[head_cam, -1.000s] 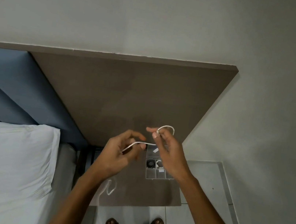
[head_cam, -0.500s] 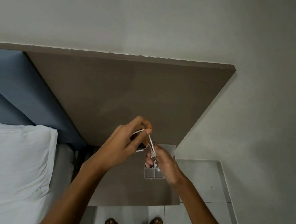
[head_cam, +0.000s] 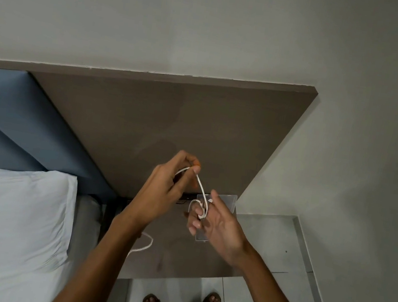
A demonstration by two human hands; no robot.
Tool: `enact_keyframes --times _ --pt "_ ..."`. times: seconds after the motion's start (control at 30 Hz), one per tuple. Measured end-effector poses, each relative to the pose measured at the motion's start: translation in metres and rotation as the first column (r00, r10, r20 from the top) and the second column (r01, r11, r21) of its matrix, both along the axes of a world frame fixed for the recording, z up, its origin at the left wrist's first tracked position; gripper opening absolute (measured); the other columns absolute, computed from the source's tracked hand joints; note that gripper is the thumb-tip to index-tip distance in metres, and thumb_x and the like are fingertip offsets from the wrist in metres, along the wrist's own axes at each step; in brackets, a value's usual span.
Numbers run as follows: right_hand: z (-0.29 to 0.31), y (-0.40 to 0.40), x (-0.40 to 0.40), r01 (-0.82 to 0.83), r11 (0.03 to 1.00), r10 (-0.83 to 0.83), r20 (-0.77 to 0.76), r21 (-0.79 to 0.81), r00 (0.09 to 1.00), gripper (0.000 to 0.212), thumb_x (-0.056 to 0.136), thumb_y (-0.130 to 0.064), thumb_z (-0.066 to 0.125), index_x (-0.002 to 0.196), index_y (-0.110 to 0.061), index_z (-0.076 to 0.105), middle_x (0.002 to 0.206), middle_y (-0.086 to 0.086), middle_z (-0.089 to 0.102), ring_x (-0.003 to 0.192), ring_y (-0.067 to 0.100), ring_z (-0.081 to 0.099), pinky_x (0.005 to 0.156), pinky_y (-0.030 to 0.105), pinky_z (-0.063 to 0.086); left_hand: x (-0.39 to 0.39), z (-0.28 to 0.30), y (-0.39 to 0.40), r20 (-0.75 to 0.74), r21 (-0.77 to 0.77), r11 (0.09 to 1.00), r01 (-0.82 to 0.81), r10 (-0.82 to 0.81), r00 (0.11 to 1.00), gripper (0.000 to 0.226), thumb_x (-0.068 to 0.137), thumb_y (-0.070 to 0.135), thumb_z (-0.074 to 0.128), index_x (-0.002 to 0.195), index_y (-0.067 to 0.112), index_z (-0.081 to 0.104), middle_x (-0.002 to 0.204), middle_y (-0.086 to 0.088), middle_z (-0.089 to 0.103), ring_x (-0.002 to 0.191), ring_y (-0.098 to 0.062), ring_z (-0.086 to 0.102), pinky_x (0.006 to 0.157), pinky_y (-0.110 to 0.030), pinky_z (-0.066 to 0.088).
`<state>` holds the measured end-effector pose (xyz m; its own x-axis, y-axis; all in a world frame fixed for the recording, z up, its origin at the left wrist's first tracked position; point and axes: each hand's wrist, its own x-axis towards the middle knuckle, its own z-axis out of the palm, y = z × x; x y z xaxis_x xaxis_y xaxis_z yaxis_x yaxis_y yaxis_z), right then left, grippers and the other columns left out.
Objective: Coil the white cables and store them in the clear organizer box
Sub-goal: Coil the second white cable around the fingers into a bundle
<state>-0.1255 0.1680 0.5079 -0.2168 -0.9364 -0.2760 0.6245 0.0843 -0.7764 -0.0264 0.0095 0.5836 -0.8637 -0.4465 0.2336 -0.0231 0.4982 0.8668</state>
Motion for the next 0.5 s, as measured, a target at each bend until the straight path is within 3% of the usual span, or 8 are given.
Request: enact_keyframes --times 0.07,0.13,0.37,0.5 --pt "0.004 0.002 0.000 0.010 1.000 -0.008 0.096 -0.016 0.995 0.050 0.112 -0.052 0.038 0.085 -0.012 0.052 0.072 0.002 0.050 0.069 0.018 0.056 0.104 0.036 0.050 0.000 -0.005 -0.005 -0.008 0.019 0.999 -0.049 0.049 0.999 0.008 0.109 0.030 0.054 0.108 0.024 0.060 0.088 0.000 0.068 0.074 -0.023 0.068 0.069 -0.047 0.054" --pt "0.010 0.003 -0.002 0.029 0.999 -0.025 0.147 -0.027 0.989 0.044 0.113 -0.042 0.040 0.080 -0.016 0.052 0.066 0.001 0.048 0.065 0.018 0.054 0.117 0.036 0.045 0.000 -0.009 -0.008 -0.018 0.059 0.996 -0.073 0.074 0.997 0.009 0.109 0.029 0.055 0.107 0.023 0.060 0.086 0.002 0.071 0.082 -0.020 0.072 0.077 -0.041 0.055" --pt "0.015 0.001 -0.009 0.079 0.995 -0.067 0.190 -0.056 0.980 0.041 0.115 -0.030 0.039 0.081 -0.017 0.058 0.067 -0.001 0.047 0.064 0.016 0.051 0.126 0.044 0.037 -0.004 -0.017 -0.012 -0.011 0.111 0.988 -0.103 0.105 0.994 0.009 0.109 0.031 0.056 0.106 0.025 0.061 0.084 0.001 0.074 0.085 -0.021 0.075 0.079 -0.042 0.057" --pt "0.009 0.001 -0.012 0.109 0.992 -0.094 0.222 -0.056 0.971 0.036 0.112 -0.030 0.046 0.083 -0.017 0.063 0.070 -0.001 0.048 0.070 0.016 0.051 0.127 0.046 0.035 -0.003 -0.022 -0.014 -0.009 0.097 0.987 -0.131 0.133 0.991 0.009 0.109 0.033 0.056 0.104 0.027 0.061 0.082 0.003 0.075 0.082 -0.020 0.074 0.074 -0.035 0.055"
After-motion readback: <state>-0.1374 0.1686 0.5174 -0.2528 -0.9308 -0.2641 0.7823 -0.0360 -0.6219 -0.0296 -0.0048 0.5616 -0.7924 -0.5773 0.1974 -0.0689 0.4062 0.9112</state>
